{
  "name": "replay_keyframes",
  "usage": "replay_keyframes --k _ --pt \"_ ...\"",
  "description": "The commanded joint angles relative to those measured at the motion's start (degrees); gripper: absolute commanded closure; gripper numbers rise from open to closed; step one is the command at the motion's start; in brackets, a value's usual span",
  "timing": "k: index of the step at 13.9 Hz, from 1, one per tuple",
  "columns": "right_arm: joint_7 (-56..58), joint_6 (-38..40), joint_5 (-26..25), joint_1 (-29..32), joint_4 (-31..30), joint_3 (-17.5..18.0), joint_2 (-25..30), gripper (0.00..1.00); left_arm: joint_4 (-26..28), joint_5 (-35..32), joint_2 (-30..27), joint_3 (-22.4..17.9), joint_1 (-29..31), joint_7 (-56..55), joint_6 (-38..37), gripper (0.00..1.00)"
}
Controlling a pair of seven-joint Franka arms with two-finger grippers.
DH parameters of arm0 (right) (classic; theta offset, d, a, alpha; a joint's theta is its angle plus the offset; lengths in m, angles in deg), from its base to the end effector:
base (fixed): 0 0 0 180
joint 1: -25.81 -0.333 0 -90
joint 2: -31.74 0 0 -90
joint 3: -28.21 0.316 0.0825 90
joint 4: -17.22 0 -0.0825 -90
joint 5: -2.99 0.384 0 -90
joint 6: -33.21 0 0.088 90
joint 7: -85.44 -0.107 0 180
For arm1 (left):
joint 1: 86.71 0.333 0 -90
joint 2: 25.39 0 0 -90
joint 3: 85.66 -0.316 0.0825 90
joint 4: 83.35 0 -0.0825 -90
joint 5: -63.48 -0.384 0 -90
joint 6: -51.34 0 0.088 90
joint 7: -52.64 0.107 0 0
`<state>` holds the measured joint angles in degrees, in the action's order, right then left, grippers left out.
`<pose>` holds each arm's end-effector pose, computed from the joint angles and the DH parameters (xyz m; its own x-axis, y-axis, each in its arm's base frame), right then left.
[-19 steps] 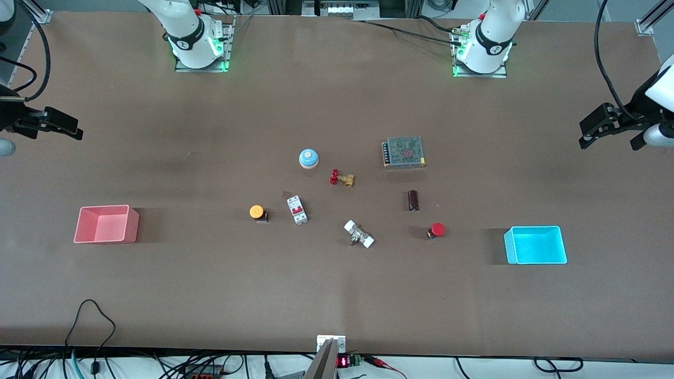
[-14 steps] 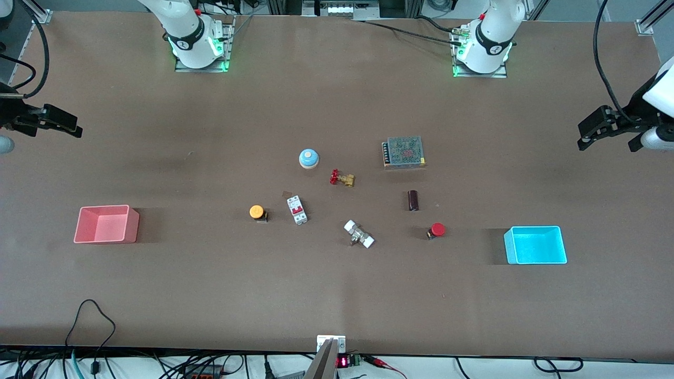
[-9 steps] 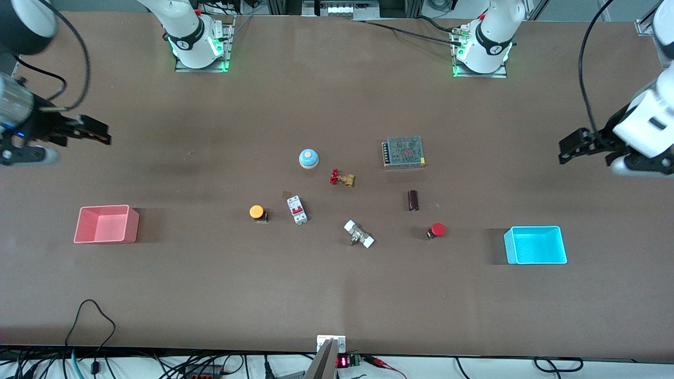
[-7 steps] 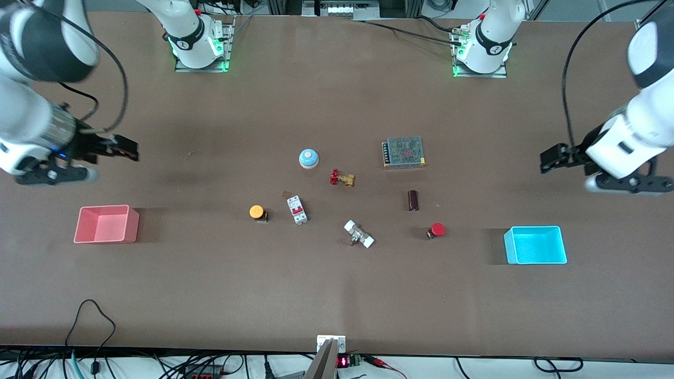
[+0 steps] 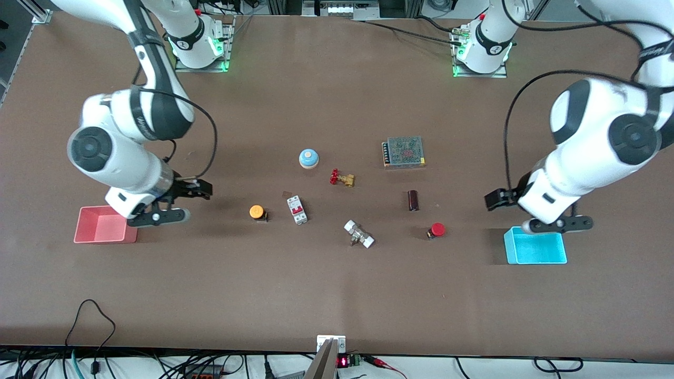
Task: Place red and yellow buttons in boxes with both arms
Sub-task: 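Grasp the yellow button with the right gripper while the left gripper reaches the red button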
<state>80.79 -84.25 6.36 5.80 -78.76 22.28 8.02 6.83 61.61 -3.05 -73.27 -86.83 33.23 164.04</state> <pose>0.6384 0.1706 0.3614 0.9889 0.1439 -0.0373 0.1438 -0.9896 -0.0066 0.6586 -0.1257 0.4214 0.9923 0.1238 -0.0056 0.1239 -0.9909 0.0525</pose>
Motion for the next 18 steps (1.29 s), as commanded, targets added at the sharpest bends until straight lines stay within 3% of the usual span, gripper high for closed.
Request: replay_keyframes --k 1,8,15,18 --pt "-1.6 -3.0 0.7 -3.6 2.6 -0.4 -4.4 0.0 -1.7 -0.5 5.5 -0.3 -2.9 -6.0 5.5 0.0" --pt "-7.5 -14.2 0.7 -6.6 3.6 2.0 -13.9 0.0 -1.8 -7.7 15.7 -0.7 -8.0 -19.3 17.1 0.0" --pt "-11.3 -15.0 0.7 -8.2 3.7 2.1 -16.4 0.0 -1.0 -10.3 18.5 -0.9 -9.6 -21.2 17.0 0.0" --pt "-12.0 -14.9 0.7 -7.8 3.6 2.1 -16.9 0.0 -0.7 -10.6 18.5 -0.9 -9.6 -21.3 16.6 0.16"
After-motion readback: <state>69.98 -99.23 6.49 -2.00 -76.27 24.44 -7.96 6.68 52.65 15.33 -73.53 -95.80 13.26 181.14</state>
